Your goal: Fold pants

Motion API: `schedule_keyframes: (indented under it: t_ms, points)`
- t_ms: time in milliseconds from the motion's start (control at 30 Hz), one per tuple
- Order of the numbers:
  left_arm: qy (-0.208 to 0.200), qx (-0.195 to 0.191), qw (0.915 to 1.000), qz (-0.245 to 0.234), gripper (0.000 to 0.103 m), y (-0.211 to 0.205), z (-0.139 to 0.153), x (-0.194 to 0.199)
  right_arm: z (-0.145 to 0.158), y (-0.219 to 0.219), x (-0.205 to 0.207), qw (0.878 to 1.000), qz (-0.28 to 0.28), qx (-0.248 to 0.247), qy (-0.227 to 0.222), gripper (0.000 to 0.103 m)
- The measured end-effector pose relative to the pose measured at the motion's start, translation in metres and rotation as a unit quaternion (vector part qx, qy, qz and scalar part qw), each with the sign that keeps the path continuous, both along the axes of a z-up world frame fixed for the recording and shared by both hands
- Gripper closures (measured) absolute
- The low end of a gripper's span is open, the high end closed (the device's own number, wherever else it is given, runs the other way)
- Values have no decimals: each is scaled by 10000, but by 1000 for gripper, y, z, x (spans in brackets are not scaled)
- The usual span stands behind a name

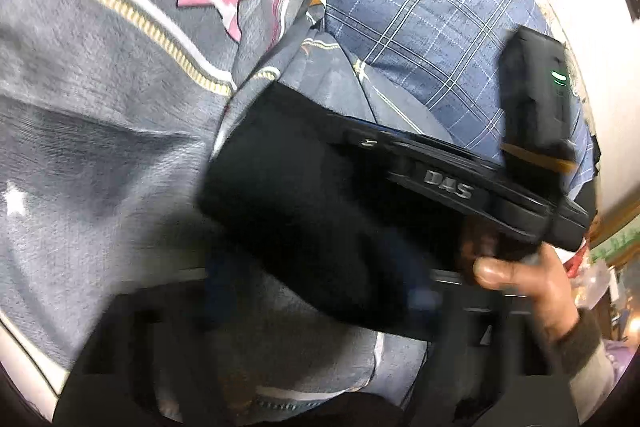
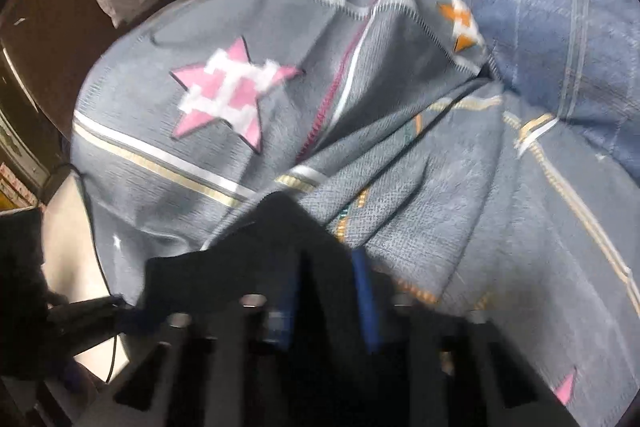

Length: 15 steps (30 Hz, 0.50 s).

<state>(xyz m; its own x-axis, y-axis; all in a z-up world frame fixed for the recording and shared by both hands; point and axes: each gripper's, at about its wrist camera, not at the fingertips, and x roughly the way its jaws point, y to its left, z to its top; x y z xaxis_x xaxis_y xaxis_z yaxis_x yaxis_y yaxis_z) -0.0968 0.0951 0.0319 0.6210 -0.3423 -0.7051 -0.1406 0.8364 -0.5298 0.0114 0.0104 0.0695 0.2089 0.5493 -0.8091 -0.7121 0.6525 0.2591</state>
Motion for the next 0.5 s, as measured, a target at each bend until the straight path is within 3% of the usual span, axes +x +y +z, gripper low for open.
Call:
schedule_keyframes:
  t_ms: [67,233,267,367,433,500]
  points:
    - [-173,188,9996,-123,72,-5,12,-5,17,-9,-13,9996,-113,146,-220,90]
    - [-885,508,9940,-381,74,-24,61,-26,76,-59,-44,9931,-495,836,-658,91]
    - [-1024,471,9925,-479,74,-28,70,-29,89,-75,-51,9905,-628,988,-725,96]
    - [-1434,824,9819,-921,74,-57,92,-37,119,-125,-66,9801,-1133,1383,-863,100]
    - [-1474,920,9740,-1456,74,-84,94,-30,126,-154,-71,9733,-1504,1525,-827,100]
    - [-1290,811,9731,-1725,74,-102,85,-20,119,-178,-78,9696,-1833,1510,-590,100]
